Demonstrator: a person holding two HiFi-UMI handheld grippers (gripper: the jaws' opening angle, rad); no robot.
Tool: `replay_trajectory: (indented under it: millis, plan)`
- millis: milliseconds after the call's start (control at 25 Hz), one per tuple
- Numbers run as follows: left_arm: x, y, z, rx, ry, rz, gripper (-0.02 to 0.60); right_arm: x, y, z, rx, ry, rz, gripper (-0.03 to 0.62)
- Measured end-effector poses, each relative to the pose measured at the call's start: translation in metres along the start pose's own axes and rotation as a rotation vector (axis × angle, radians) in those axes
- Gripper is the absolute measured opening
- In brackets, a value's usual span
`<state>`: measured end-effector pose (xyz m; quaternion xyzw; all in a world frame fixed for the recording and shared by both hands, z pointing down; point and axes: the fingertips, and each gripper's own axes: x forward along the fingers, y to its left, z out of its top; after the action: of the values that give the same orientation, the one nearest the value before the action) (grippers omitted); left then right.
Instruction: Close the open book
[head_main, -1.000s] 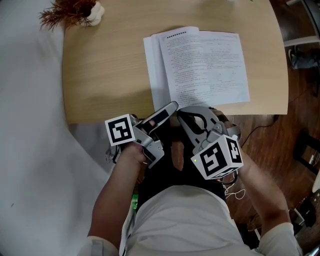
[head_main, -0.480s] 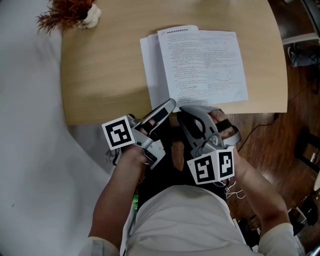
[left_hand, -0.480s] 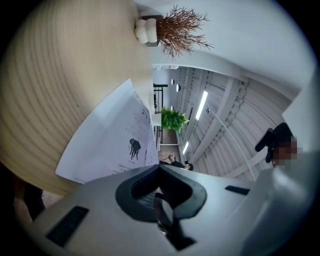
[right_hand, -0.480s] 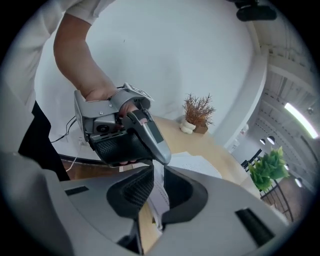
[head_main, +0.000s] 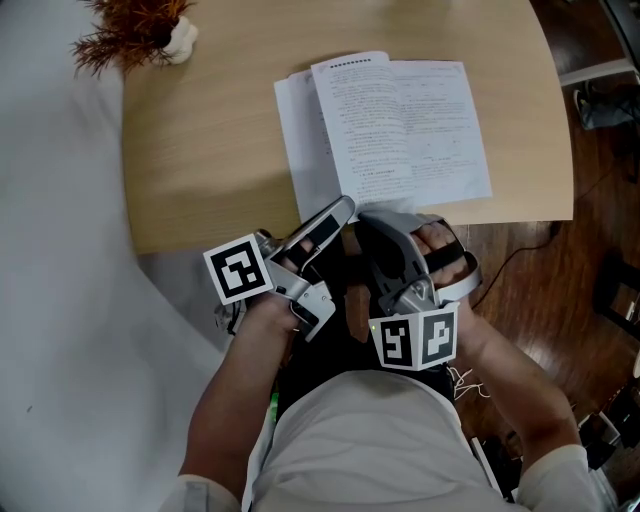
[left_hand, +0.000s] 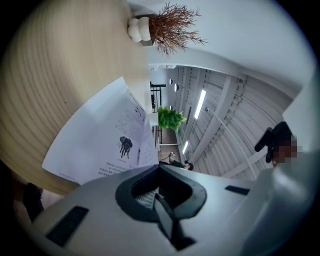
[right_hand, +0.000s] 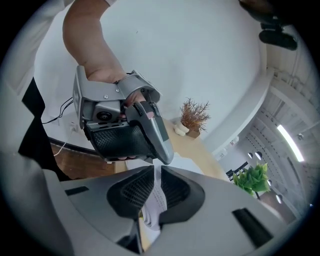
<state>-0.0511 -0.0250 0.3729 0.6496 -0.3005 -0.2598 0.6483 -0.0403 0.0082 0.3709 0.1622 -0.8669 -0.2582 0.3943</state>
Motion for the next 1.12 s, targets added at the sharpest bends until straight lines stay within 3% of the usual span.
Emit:
replay_trajectory:
  millis: [160, 760, 1120]
  plan:
    - [0.004, -0.006, -0.001, 0.026, 0.002, 0.002, -0.003, -0.007, -0.006, 0.0, 0.031, -0.018, -0.03, 0.002]
    - [0.019, -0.03, -0.001, 0.152, -0.001, -0.025, -0.003, -0.03, -0.035, -0.021, 0.144, -0.019, -0.116, 0.002]
    - [0.028, -0.038, -0.011, 0.312, 0.031, 0.025, -0.003, -0.045, -0.052, -0.047, 0.262, 0.005, -0.163, 0.002]
